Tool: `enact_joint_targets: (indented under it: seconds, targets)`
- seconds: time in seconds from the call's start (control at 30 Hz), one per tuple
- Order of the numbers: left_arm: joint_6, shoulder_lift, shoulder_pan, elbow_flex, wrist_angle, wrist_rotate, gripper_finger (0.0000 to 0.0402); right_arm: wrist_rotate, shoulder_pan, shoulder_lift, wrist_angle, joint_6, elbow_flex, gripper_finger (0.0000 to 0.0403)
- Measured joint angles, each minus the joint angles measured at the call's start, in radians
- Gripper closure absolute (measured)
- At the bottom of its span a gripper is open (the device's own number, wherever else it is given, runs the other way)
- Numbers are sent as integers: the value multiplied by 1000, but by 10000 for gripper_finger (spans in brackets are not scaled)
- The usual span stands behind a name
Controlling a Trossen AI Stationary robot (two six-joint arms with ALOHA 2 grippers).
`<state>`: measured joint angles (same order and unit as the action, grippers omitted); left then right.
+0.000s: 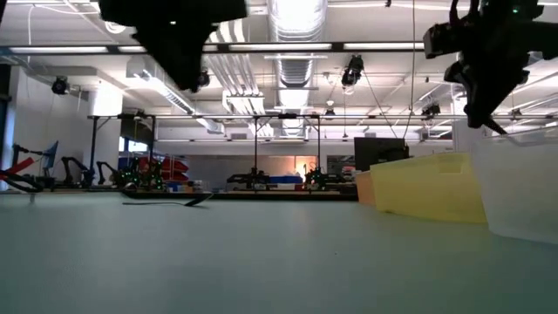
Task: Sort silverware by color (type)
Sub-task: Put the black spoon into the yellow bin
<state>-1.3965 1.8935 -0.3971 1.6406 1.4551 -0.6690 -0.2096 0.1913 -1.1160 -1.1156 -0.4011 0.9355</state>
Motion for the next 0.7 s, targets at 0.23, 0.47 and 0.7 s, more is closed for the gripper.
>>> enact_joint_targets:
  seconds: [0.23, 0.47, 0.7]
  targets:
    - [18, 0, -70, -27, 45, 380, 319, 1, 0, 0, 0, 23, -10, 371]
    - [95, 0, -157, -33, 0, 708, 319, 8, 0, 0, -1, 15, -9, 290]
    - [179, 1, -270, -33, -90, 790, 319, 8, 0, 1, 0, 10, -9, 264]
